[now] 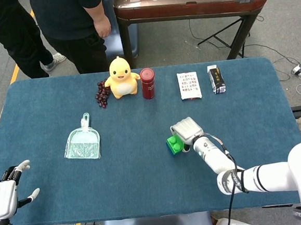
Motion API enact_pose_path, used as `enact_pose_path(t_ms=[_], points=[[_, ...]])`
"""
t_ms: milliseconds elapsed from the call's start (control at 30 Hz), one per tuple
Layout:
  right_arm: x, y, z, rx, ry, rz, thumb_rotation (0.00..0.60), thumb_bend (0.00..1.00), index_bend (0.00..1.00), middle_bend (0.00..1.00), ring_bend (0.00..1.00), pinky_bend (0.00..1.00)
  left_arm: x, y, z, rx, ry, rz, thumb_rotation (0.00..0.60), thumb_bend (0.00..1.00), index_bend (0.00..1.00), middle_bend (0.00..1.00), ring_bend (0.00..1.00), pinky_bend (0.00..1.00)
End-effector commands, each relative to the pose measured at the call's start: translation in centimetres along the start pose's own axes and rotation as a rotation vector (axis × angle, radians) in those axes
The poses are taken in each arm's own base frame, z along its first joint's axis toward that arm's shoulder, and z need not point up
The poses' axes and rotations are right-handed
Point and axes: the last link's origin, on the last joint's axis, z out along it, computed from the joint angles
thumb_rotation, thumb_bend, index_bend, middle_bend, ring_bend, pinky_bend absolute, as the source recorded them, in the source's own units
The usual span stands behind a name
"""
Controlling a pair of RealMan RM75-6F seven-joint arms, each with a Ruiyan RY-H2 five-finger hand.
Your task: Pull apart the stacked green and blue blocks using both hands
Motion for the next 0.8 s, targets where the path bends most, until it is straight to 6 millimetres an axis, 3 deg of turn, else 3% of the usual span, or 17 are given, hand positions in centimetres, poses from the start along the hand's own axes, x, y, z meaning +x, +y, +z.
enact_pose_path(t_ms=[33, 400, 533, 667, 733, 800], points=[[1.2, 0.8, -1.0, -0.005, 0.030, 0.032, 0.600, 0.24, 0.60, 1.00, 0.99, 1.00, 0.5, 0.3, 0.5, -0.014, 0.006, -0.019, 0.600, 0.18, 0.23, 0.31, 0.21, 0.55], [6.4, 3.2, -5.0, -0.033, 0.132, 0.099, 0.600, 0.26, 0.61, 1.00, 1.00, 1.00, 4.9, 3.4, 5.2, -0.137, 0.040, -0.151, 0.600, 0.18, 0.24, 0.32, 0.32, 0.66], [8.4, 3.5, -6.8, -0.030, 0.174, 0.124, 0.600, 0.26, 0.62, 1.00, 1.00, 1.00, 6.5, 5.7, 7.4, -0.196, 0.060, -0.236, 0.600, 0.18, 0.25, 0.51, 0.49, 0.74], [10.2, 3.5, -8.1, -0.023, 0.203, 0.141, 0.600, 0.26, 0.63, 1.00, 1.00, 1.00, 7.8, 8.2, 9.2, -0.256, 0.076, -0.324, 0.600, 0.18, 0.27, 0.67, 0.62, 0.92], [11.0, 3.5, -8.6, -0.019, 0.213, 0.150, 0.600, 0.26, 0.63, 1.00, 1.00, 1.00, 8.2, 9.4, 9.8, -0.282, 0.075, -0.357, 0.600, 0.18, 0.30, 0.81, 0.78, 0.99], [11.9, 3.4, -9.1, -0.023, 0.228, 0.172, 0.600, 0.26, 0.63, 1.00, 1.00, 1.00, 8.6, 10.9, 10.6, -0.311, 0.068, -0.391, 0.600, 0.16, 0.31, 0.92, 0.88, 1.00]])
